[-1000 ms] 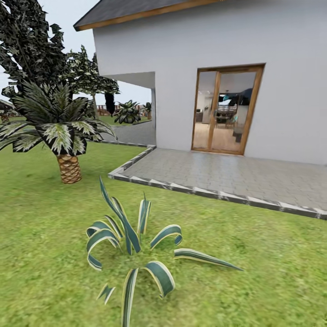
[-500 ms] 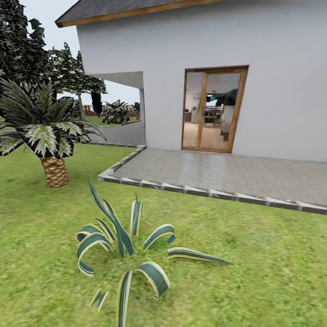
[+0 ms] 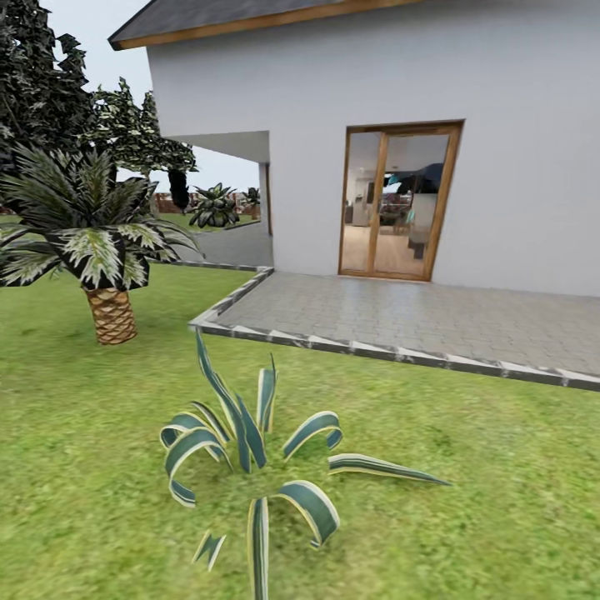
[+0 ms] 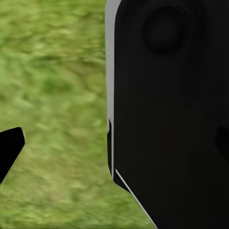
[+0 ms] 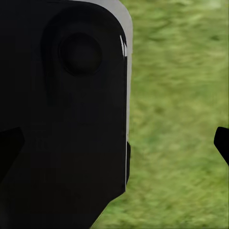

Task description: Take the three Easter eggs out of the wicker basket on the lawn in the garden, then place them on the lawn next to a single tree (choose any tree) so that all three eggs are next to the same tree and none are left in the basket.

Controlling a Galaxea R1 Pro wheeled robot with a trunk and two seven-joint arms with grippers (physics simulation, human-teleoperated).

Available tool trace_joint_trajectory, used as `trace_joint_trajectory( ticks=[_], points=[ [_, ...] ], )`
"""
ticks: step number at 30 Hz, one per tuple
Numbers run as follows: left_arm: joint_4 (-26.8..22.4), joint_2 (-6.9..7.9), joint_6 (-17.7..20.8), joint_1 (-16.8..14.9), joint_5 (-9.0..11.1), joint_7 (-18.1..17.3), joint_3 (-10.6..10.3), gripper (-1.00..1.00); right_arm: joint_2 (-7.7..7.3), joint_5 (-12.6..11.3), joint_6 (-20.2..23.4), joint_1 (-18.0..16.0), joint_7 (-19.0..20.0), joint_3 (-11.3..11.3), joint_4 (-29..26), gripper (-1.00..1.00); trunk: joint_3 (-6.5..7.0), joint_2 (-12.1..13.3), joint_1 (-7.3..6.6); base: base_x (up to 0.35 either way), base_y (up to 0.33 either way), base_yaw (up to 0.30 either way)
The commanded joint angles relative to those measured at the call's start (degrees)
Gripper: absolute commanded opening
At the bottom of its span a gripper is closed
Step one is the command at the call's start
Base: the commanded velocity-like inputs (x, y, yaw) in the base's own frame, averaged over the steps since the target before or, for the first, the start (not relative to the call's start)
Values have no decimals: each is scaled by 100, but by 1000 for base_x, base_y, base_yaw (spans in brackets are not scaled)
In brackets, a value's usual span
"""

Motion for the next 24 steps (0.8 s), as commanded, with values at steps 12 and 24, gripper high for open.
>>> trace_joint_trajectory(
  ticks=[12, 24],
  points=[
    [-6, -6, 1, 2, -2, 5, 1, 100, 0, -1, -12, -8, -4, 3, 14, 100, -4, -3, 0, 0, 65, -80],
    [-6, -6, 1, 2, -2, 2, 0, 100, 0, -1, -6, -8, -4, 3, 14, 100, -4, -3, 0, 0, 25, -221]
  ],
)
